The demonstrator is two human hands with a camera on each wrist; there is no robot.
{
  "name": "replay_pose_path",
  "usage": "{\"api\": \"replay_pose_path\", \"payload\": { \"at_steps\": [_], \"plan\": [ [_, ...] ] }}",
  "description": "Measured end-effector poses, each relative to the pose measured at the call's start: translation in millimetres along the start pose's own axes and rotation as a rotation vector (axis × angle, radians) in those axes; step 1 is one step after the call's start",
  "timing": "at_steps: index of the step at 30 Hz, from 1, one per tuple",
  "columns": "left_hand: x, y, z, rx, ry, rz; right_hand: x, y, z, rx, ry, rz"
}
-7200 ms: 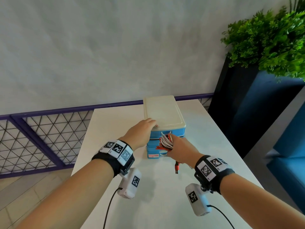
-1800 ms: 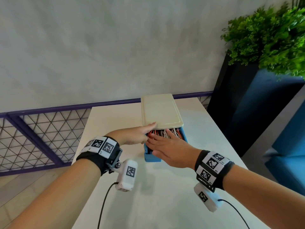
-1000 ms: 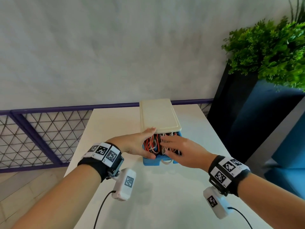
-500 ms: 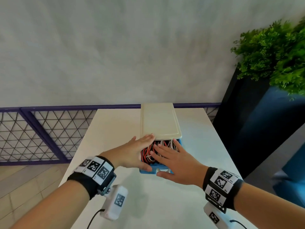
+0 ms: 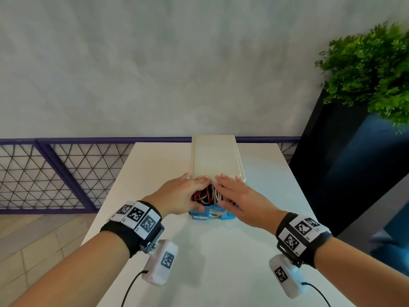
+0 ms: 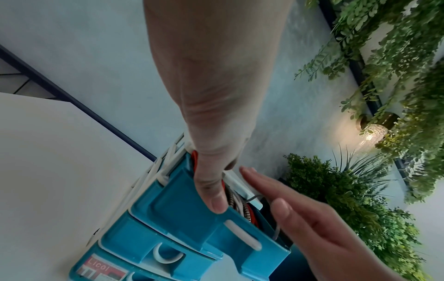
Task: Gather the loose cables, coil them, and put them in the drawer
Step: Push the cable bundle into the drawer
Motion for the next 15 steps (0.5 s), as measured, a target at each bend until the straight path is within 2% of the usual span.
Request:
{"api": "replay_pose_path", "payload": {
  "at_steps": [3,5,12,15],
  "plan": [
    [-1.5,5.1,-5.8,0.024,0.020,-0.022,-4.3,16.4,-11.6,0.240,0.165,0.251],
    [-4.1,8.9,-8.9,0.036,0.019,-0.030,-6.5,24.6,-16.2,0.294,0.228,0.387],
    [-8.1,16.2,-14.1,0.038,0.012,-0.008,0.9,36.1,-6.7,0.308,0.121,0.497],
    [-11.9,20.3,-17.7,0.027,0.010,-0.005,-2.9,36.3,0.9,0.431,0.154,0.530]
  ]
}}
Point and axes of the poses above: each hand's wrist, its own x-axis towards the middle knuckle, its own z-axis out of the palm, y = z × x, the point moved 4 cm from there along x, towards the middle knuckle, and after that the axes turned 3 degrees about x, right-handed, at the moved point
